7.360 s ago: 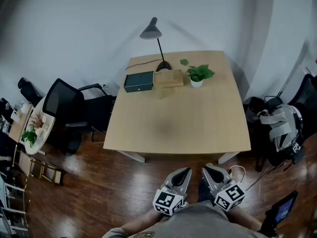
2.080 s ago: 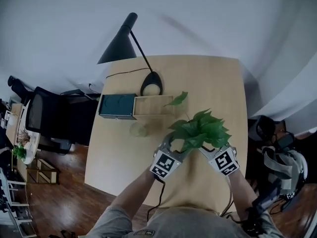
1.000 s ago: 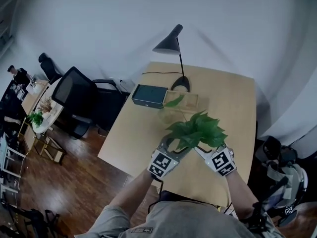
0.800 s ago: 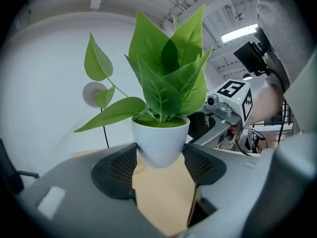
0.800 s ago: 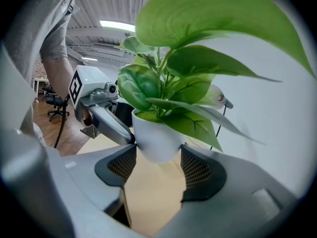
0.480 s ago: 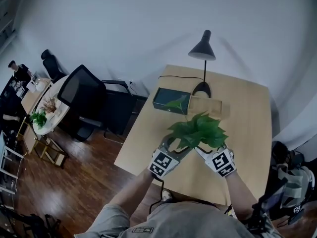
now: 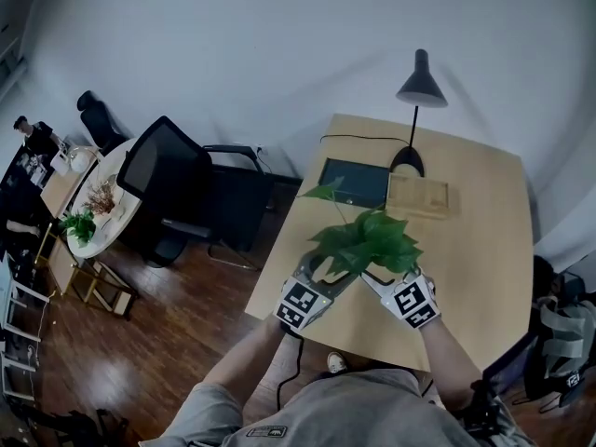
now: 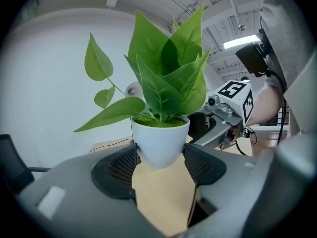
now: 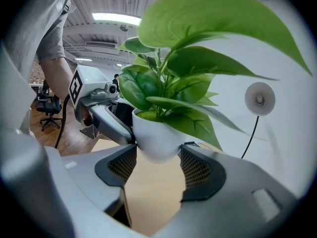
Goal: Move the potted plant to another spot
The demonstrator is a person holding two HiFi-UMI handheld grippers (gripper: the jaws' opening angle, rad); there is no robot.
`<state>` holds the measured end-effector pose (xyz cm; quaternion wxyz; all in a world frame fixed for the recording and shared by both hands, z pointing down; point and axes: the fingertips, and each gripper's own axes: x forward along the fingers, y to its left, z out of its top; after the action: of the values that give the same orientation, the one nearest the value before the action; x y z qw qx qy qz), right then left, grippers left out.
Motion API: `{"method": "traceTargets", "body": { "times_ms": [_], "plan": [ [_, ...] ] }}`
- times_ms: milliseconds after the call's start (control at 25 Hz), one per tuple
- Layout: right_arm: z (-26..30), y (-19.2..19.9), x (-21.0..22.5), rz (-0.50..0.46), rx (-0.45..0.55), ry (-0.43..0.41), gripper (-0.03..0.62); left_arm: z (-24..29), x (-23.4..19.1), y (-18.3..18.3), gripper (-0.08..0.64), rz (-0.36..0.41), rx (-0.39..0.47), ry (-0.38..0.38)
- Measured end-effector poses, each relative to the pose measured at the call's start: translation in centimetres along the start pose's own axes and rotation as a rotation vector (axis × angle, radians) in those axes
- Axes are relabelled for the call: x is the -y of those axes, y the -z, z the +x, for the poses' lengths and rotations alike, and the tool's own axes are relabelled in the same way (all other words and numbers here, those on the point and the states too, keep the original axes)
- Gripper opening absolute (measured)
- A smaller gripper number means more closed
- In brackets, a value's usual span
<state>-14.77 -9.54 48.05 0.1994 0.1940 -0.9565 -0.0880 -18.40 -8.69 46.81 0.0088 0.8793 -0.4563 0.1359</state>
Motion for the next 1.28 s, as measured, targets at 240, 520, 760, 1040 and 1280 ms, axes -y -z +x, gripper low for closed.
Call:
{"method": "traceTargets", "body": {
  "times_ms": [240, 520, 760, 1040, 1280],
  "plan": [
    [2.2, -0.4, -0.3, -0.008, 0.01, -0.052, 0.285, -0.6, -1.9, 0.8, 0.298, -0.02, -0.022, -0.05],
    [4.5, -0.8, -0.5, -0.003, 0.029, -0.112, 0.284, -1.3, -3.9, 1.6, 0.298, -0.035, -0.047, -0.105],
    [8.4, -0.5, -1.3, 0.019, 0.002, -0.117, 0.284, -2.0, -7.0, 4.0, 0.298, -0.065, -0.067, -0.084],
    [14.9, 0.0, -1.6, 0.071, -0.07, -0.048, 0.284, -2.0, -12.8, 7.7, 0.298, -0.077, -0.081, 0.017],
    [19.1, 1.8, -2.0, 0.134, -0.137, 0.0, 0.284, -1.4, -15.9, 11.2, 0.298, -0.093, -0.11, 0.108]
  ]
}}
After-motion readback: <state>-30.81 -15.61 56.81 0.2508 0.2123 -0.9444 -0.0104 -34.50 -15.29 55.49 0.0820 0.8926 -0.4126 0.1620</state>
